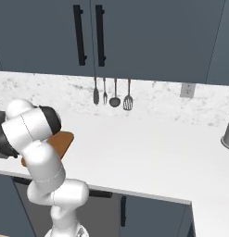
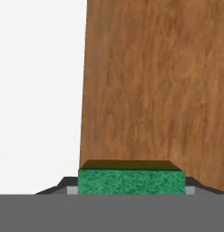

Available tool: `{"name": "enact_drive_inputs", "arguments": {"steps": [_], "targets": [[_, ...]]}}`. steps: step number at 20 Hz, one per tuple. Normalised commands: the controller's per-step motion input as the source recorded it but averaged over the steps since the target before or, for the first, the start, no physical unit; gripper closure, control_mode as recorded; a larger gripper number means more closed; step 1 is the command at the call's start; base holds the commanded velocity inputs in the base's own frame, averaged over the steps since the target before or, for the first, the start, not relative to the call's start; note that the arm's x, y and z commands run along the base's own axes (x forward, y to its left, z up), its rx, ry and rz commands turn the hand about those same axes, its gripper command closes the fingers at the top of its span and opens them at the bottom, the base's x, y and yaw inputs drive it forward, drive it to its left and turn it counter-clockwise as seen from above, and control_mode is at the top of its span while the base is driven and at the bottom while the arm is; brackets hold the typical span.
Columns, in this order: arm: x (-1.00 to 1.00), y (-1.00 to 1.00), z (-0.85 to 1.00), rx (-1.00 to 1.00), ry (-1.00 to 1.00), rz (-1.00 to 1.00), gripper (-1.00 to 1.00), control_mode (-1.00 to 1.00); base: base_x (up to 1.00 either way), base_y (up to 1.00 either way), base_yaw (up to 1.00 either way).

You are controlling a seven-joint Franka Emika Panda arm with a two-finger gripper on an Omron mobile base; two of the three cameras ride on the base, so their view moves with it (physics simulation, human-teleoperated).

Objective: Pick up the sponge from the counter and clean the cutting board by briefly scrubbing or pressing down on the cutting board. Once finished, release the sponge.

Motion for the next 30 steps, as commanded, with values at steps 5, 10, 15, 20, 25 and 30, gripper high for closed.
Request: {"name": "enact_drive_inputs", "arguments": {"steps": [5, 10, 15, 20, 25, 30], "targets": [[-0.5, 0.01, -0.26, -0.01, 0.0, 0.0, 1.0, -1.0, 0.0, 0.0, 0.0], [-0.57, -0.42, -0.36, -0.02, 0.0, -0.04, 1.0, -1.0, 0.0, 0.0, 0.0], [-0.09, -0.58, -0.34, 0.0, 0.02, -0.05, 1.0, -1.0, 0.0, 0.0, 0.0], [-0.09, -0.67, -0.33, 0.0, 0.02, -0.02, 1.0, -1.0, 0.0, 0.0, 0.0], [-0.27, -0.77, -0.28, 0.0, 0.0, 0.0, 1.0, -1.0, 0.0, 0.0, 0.0], [-0.22, -0.78, -0.3, 0.0, 0.01, 0.0, 1.0, -1.0, 0.0, 0.0, 0.0]]}}
